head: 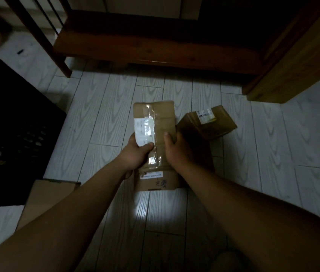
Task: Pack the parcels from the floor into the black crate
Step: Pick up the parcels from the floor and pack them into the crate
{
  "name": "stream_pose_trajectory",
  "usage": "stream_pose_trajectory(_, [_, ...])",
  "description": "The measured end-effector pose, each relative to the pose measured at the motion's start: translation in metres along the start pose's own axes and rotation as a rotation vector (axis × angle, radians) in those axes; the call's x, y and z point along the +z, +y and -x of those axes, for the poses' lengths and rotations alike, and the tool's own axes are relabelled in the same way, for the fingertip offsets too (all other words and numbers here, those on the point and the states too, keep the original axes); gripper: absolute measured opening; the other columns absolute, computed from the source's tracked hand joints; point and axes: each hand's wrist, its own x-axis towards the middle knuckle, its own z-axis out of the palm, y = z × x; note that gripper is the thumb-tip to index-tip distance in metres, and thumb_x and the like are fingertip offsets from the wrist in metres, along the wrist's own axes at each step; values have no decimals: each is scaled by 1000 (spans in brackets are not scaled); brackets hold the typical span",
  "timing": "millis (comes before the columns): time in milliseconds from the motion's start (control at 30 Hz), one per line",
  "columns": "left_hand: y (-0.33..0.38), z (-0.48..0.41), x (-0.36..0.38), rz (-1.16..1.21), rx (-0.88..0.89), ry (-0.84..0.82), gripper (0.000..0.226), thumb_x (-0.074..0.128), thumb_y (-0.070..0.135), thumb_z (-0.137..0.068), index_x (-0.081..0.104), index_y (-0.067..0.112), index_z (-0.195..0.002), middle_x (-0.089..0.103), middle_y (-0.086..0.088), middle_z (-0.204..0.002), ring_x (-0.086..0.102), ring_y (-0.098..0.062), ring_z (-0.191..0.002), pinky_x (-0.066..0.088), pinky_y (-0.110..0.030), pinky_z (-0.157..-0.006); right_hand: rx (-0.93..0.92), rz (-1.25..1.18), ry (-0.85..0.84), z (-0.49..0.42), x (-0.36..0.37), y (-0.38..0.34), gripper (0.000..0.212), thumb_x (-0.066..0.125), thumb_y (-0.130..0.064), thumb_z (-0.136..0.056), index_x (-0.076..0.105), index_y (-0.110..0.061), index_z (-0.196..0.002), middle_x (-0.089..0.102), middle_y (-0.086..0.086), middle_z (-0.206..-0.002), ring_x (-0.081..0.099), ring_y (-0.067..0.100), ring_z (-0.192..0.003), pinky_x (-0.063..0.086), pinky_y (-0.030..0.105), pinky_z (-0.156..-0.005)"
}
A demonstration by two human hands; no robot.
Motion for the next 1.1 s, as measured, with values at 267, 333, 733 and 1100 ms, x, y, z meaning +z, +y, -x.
stream_pose_trajectory(267, [76,6,-31,35,297,127,58,55,22,-93,29,35,-144,54,-2,-124,62,-23,-104,59,-35,-77,-224,-365,89,5,-33,-94,9,35,-38,-102,42,-33,-105,51,-18,-83,51,-3,-71,38,20,-58])
stream_pose_trajectory(333, [92,9,-42,65,352,117,63,55,22,-93,25,38,-146,50,-2,-130,60,-20,-110,57,-33,-82,-288,-386,71,9,-44,-115,11,35,-39,-101,42,-35,-109,51,-21,-85,50,-4,-74,38,20,-60])
stream_pose_trajectory(733, [204,88,-70,163,490,118,82,71,44,-66,35,46,-139,54,0,-132,55,-24,-120,51,-49,-94,-417,-492,8,80,-106,-220,20,45,-36,-98,43,-47,-114,56,-28,-96,55,-21,-78,42,7,-61])
stream_pose_trajectory(1100, [426,356,-117,205,309,234,70,76,41,-69,42,34,-131,61,-1,-120,63,-16,-106,54,-32,-83,-418,-428,-96,306,-220,-445,50,58,-27,-91,40,-41,-136,58,-24,-111,57,-17,-92,47,6,-64])
